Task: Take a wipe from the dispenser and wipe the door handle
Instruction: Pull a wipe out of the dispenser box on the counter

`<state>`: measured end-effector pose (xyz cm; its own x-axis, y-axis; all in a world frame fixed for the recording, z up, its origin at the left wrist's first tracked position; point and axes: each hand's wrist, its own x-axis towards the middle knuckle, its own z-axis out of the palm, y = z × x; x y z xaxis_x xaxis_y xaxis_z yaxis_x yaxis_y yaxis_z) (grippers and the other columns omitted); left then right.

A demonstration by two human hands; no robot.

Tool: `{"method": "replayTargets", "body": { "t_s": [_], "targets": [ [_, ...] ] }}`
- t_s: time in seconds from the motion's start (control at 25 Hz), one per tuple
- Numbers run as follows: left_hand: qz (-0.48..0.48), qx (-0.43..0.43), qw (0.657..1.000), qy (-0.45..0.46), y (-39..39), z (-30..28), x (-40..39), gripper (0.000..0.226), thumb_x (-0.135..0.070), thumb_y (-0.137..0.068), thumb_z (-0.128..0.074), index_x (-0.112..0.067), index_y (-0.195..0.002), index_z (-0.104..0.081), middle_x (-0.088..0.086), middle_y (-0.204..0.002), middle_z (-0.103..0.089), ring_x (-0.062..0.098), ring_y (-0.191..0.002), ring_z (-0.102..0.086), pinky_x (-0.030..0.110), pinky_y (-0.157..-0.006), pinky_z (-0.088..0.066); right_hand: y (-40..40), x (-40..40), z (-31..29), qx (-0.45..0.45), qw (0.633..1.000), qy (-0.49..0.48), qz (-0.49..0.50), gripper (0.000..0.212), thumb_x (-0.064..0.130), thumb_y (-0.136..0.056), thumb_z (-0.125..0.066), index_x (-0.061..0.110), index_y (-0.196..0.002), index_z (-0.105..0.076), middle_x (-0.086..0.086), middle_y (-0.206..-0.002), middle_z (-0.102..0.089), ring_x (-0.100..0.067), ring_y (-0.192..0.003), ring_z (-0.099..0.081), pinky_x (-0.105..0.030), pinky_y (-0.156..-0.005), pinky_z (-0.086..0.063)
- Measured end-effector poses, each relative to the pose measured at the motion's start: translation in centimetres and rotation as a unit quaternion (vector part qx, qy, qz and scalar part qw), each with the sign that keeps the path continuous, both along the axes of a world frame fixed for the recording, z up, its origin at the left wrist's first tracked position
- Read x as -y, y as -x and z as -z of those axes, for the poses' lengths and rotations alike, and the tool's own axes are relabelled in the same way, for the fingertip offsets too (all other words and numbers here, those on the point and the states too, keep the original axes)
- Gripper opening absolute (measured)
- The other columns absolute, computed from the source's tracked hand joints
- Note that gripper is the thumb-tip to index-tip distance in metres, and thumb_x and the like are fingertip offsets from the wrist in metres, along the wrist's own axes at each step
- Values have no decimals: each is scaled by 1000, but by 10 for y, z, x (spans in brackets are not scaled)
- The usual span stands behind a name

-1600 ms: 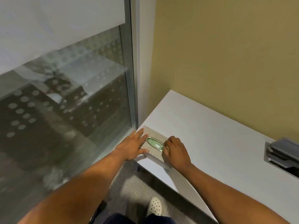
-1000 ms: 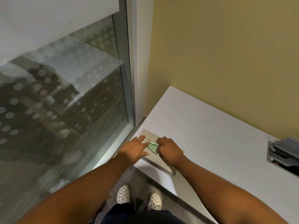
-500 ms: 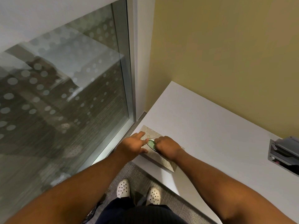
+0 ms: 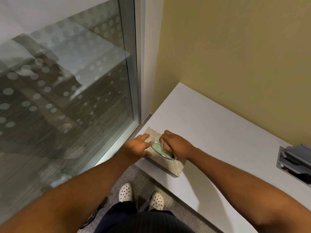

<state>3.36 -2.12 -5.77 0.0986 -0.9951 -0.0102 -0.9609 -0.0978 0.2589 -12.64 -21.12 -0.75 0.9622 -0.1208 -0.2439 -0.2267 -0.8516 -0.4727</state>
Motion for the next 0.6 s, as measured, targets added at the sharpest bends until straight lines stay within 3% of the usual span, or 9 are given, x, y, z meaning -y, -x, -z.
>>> {"method": "replayTargets", "body": {
  "t_s": [0.12, 0.2, 0.28, 0.36, 0.44, 0.48, 0.6],
  "targets": [
    [-65, -31, 983, -167, 3, -9, 14, 72, -60, -99, -69, -24, -160, -54, 9, -176, -36, 34, -161, -36, 52, -128, -39, 8, 2, -9, 48, 986, -114, 108, 8, 7, -96, -57, 9, -89, -60, -10, -93, -58, -22, -79, -56, -36, -73, -46],
    [-108, -138, 970, -170, 11, -19, 21, 82, -67, -93, -72, -26, -161, -52, 4, -175, -37, 31, -165, -26, 57, -134, -23, 11, -2, -13, 69, 965, -185, 173, 11, 4, -97, -56, 9, -89, -61, -13, -95, -60, -25, -83, -57, -34, -76, -44],
    [-142, -346, 925, -68, 21, -30, 27, 75, -51, -89, -87, -21, -153, -62, 5, -160, -59, 24, -151, -51, 50, -127, -40, 13, -8, -17, 85, 935, -254, 234, 13, 3, -99, -53, 10, -91, -60, -17, -98, -62, -25, -87, -58, -35, -79, -46],
    [-179, -467, 866, 23, 34, -36, 31, 42, -29, -92, -89, -19, -131, -78, -1, -126, -81, 17, -118, -75, 36, -105, -59, 13, -12, -24, 92, 899, -322, 281, 11, 5, -101, -51, 5, -96, -61, -25, -103, -64, -23, -89, -60, -39, -81, -50],
    [-249, -524, 810, 81, 43, -44, 36, 15, -16, -95, -85, -23, -108, -84, -9, -96, -84, 17, -95, -79, 25, -82, -63, 10, -14, -31, 102, 862, -375, 324, 14, 11, -103, -50, 6, -101, -63, -27, -107, -65, -26, -90, -61, -42, -81, -54],
    [-287, -551, 777, 101, 46, -48, 38, 11, -13, -95, -85, -23, -100, -84, -10, -89, -82, 20, -91, -77, 23, -75, -63, 10, -16, -35, 106, 843, -395, 348, 15, 15, -104, -51, 9, -103, -65, -25, -108, -66, -27, -92, -63, -44, -82, -56],
    [-353, -594, 711, 128, 51, -60, 36, 10, -13, -97, -82, -21, -91, -84, 4, -89, -81, 26, -86, -77, 28, -64, -64, 13, -21, -48, 102, 809, -443, 372, 16, 27, -99, -68, 20, -113, -67, -5, -110, -73, -22, -101, -72, -35, -84, -62]
  ]
}}
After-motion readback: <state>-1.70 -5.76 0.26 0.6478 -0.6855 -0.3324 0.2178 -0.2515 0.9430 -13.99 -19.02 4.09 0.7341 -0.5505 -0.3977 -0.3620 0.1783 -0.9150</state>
